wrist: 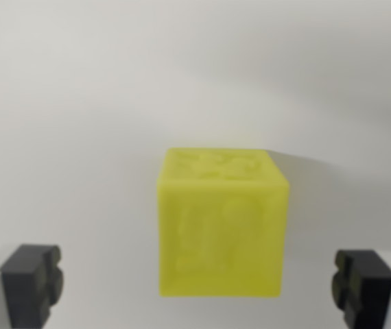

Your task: Pick yellow cube

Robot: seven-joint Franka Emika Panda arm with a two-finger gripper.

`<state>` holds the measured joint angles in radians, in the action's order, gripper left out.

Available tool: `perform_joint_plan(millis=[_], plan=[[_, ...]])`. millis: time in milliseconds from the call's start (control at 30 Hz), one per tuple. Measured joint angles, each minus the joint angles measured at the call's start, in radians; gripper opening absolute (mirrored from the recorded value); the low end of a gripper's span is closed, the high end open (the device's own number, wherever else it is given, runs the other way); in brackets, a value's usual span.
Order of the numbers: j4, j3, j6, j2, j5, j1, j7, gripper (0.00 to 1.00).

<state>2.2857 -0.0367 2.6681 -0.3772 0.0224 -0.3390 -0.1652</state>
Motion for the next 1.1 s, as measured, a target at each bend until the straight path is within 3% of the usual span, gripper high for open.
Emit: perform_joint_plan(millis=[333,1100], plan=[[-0.001,0.000,0.043,-0.049,0.011,-0.023,0.063,1.00],[-0.032,0.000,0.132,-0.172,0.034,-0.021,0.090,1.00]])
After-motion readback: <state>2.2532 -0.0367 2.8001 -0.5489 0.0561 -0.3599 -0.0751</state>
